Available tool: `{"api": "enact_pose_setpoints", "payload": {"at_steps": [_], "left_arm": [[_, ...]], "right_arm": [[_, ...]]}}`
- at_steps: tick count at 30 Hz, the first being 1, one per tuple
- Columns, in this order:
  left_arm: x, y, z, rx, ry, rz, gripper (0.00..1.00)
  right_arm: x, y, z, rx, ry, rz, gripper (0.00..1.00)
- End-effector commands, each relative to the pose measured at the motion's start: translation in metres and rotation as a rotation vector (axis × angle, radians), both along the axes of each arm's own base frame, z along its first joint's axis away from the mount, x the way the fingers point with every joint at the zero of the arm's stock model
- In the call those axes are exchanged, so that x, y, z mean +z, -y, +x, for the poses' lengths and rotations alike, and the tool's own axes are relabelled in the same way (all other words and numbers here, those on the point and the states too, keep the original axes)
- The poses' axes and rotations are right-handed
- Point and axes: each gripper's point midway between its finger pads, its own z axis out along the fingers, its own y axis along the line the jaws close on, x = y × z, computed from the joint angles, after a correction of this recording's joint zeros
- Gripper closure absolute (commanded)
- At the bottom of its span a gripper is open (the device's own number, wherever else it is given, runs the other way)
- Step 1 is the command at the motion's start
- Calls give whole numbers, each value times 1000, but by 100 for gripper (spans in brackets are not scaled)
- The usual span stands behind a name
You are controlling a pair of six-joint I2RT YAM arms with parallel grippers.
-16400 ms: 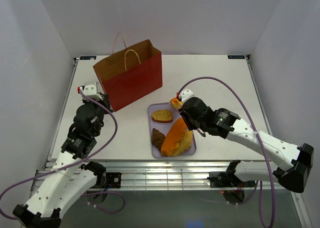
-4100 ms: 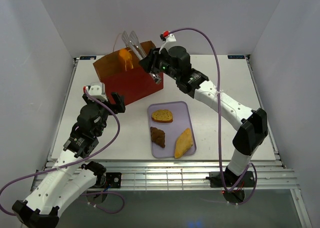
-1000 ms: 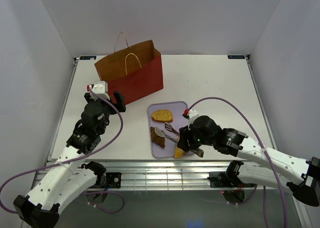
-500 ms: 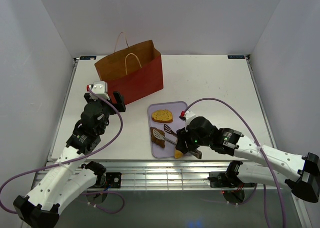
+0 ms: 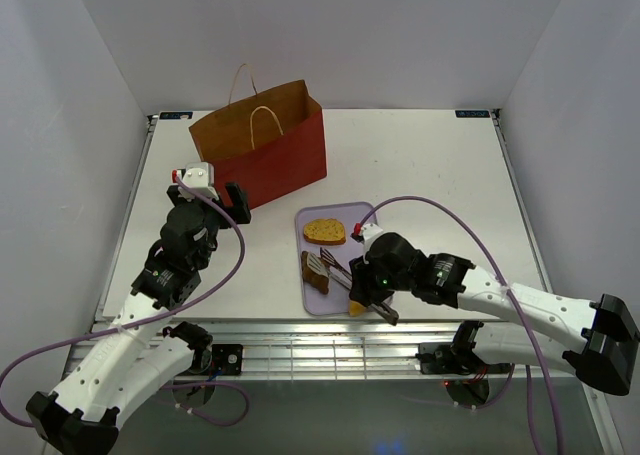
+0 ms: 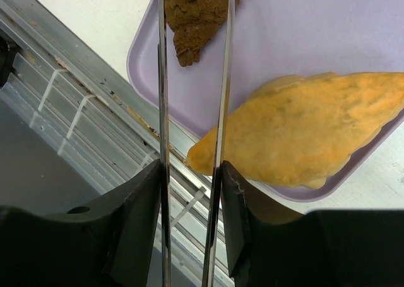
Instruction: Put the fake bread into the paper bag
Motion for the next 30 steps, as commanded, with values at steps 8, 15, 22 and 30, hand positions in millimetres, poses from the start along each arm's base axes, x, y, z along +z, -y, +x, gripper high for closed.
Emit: {"api": "enact_pose_setpoints", "payload": {"at_steps": [8,15,22,30], "left_arm": [[5,-1,-3,2,17,-7,2],[5,-1,-3,2,18,-9,2],[4,-1,-3,2,16,-6,2],[4,-1,-3,0,17,-8,2]], "right_arm": [[33,-20,4,16,23,92,63],[43,-19,9,-5,51,96,79],[55,-17,15,-21,84,97,89],[69,-11,20,-30,130,85,80]]}}
